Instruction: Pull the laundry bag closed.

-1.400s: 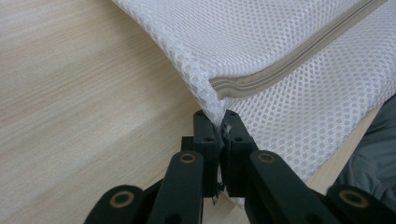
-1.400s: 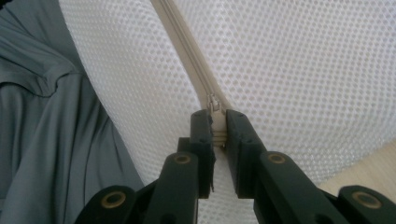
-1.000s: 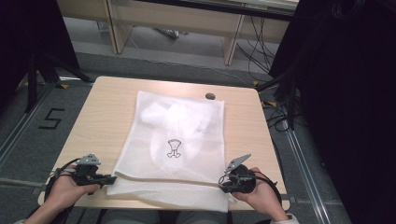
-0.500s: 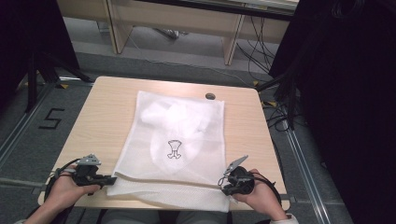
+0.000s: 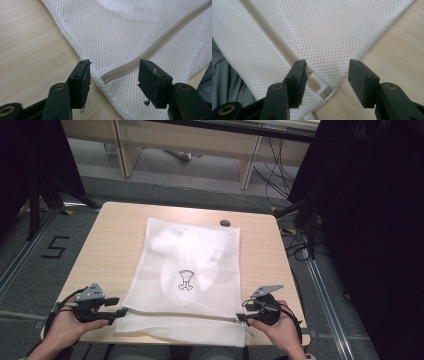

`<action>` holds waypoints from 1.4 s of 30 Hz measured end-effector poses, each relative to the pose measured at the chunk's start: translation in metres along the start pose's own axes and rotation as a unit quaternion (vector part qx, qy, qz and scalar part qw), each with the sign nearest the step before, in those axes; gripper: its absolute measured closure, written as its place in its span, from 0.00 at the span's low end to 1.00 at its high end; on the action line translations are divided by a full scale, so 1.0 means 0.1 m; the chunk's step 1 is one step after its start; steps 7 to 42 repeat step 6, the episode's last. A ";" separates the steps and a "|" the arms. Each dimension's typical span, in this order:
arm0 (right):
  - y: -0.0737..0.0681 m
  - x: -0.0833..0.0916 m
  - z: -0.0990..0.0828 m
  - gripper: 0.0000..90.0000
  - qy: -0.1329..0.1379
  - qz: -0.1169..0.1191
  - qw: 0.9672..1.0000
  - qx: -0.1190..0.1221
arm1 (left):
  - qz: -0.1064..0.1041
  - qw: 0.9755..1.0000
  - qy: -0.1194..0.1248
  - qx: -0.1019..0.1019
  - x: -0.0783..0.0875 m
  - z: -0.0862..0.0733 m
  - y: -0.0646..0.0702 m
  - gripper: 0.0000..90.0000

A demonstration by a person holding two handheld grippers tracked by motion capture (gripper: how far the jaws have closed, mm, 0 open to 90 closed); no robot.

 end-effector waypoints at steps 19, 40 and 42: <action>0.03 -0.02 0.00 0.57 0.013 -0.022 1.000 -0.005 | 0.012 1.000 0.029 0.000 -0.02 0.05 0.00 0.38; 0.03 -0.02 0.00 0.57 0.013 -0.022 1.000 -0.005 | 0.012 1.000 0.029 0.000 -0.02 0.05 0.00 0.38; 0.03 -0.02 0.00 0.57 0.013 -0.022 1.000 -0.005 | 0.012 1.000 0.029 0.000 -0.02 0.05 0.00 0.38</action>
Point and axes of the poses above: each handheld gripper's, and its own axes: x roughly backward along the jaws, z roughly out of its top, y roughly to its right, the point moved 6 cm from there along -x, roughly forward along the jaws, and after that the axes turned 15 degrees about -z, right-handed, at the moved point
